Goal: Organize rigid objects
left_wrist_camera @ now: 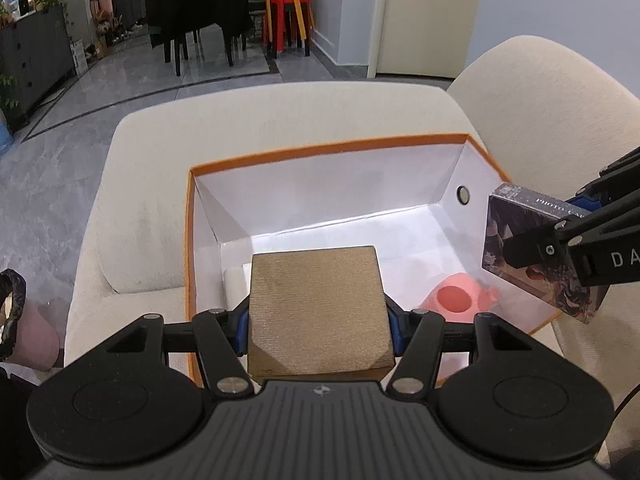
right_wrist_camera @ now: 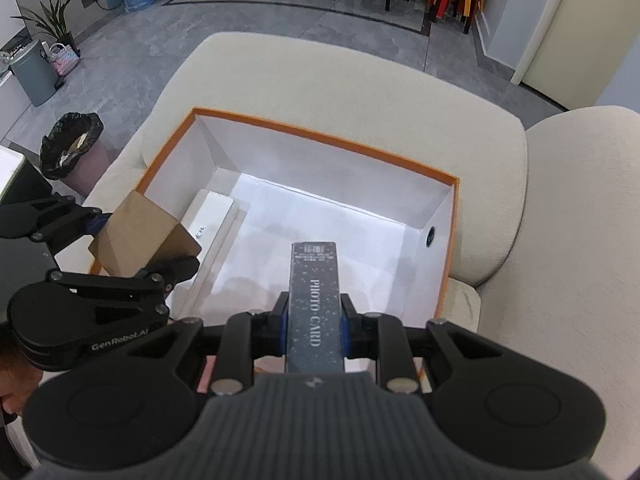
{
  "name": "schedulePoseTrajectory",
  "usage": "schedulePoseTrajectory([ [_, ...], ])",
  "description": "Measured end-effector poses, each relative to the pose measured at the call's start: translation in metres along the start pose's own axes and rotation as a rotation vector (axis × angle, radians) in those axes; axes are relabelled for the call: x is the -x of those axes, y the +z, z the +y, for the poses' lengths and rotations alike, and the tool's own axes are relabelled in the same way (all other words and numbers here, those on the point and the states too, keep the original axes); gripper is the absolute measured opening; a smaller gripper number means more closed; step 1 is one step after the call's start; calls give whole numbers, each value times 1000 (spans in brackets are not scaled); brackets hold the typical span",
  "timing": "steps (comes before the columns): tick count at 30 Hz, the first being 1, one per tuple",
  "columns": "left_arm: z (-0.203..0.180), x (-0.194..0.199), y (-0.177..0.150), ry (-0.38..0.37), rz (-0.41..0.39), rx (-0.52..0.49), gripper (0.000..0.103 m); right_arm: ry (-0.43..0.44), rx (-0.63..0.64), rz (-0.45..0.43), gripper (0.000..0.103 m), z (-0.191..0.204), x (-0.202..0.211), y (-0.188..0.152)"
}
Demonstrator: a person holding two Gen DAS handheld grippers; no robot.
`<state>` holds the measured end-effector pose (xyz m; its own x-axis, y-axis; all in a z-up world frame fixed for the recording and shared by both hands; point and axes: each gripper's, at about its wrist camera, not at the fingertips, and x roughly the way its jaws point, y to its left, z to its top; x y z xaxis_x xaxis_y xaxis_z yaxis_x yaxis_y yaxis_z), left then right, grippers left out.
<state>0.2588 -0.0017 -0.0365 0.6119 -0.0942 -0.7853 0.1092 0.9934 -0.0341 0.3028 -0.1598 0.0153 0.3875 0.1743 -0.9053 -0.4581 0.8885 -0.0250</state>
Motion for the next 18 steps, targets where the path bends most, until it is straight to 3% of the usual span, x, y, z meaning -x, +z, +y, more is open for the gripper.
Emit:
schedulePoseTrajectory([
  [18,4,-46,10,17,91,6,69,-22,8,75,22,-6,-64,22],
])
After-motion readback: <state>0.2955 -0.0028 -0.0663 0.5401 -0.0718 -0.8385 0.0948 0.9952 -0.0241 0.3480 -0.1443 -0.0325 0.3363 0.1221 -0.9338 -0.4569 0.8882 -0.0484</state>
